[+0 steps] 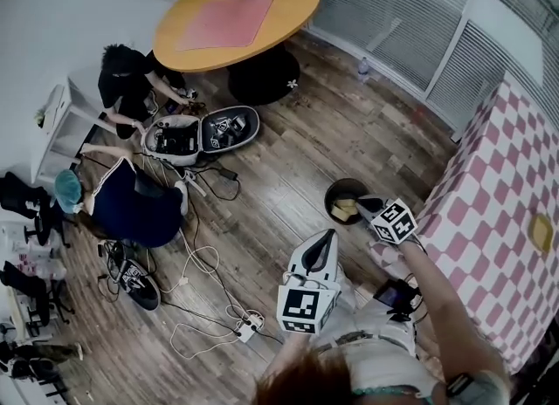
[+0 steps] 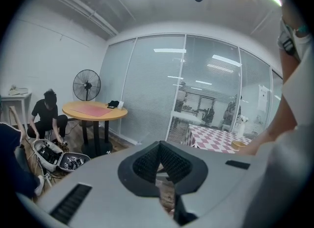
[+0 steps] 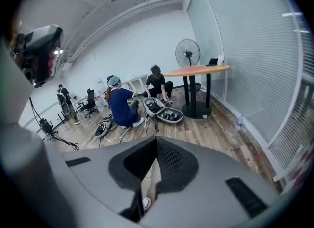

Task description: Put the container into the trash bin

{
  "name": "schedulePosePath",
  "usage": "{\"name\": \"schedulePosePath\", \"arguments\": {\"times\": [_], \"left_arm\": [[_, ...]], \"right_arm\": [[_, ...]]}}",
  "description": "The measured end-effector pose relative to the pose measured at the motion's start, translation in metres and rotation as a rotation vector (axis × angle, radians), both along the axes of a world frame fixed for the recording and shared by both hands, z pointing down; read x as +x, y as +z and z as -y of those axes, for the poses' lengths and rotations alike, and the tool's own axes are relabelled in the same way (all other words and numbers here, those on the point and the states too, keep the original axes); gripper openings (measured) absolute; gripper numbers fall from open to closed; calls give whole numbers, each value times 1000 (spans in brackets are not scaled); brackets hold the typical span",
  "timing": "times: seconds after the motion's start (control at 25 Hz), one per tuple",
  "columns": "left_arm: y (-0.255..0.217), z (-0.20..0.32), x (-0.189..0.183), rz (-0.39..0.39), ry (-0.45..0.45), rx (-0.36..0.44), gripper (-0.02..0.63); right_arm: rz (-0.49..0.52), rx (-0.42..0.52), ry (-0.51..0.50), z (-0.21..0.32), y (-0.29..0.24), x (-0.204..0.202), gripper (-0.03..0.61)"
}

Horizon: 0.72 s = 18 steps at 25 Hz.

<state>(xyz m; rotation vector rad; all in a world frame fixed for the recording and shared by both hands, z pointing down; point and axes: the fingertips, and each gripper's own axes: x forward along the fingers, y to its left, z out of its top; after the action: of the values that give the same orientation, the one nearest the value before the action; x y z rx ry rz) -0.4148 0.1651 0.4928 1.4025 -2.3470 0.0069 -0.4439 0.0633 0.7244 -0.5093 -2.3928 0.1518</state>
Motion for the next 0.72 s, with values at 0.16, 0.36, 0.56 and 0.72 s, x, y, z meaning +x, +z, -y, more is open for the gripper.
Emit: {"name": "schedulePosePath", "arguments": {"times": [0.16,0.36,0.56,0.72], "left_arm": [[-4,4,2,21,15,10,6],[-14,7,7,35,37,23,6],[-24,17,12,57,59,47,6],[-34,24,17,84,80,71,6]], "right_arm": [[130,23,-33,-6,-53,1,-6],[270,45,-54,-18,-122,8,-6],[413,53,-44,-23,-192,22,-6],[519,55,-17,-29,-241,35,-6]]}}
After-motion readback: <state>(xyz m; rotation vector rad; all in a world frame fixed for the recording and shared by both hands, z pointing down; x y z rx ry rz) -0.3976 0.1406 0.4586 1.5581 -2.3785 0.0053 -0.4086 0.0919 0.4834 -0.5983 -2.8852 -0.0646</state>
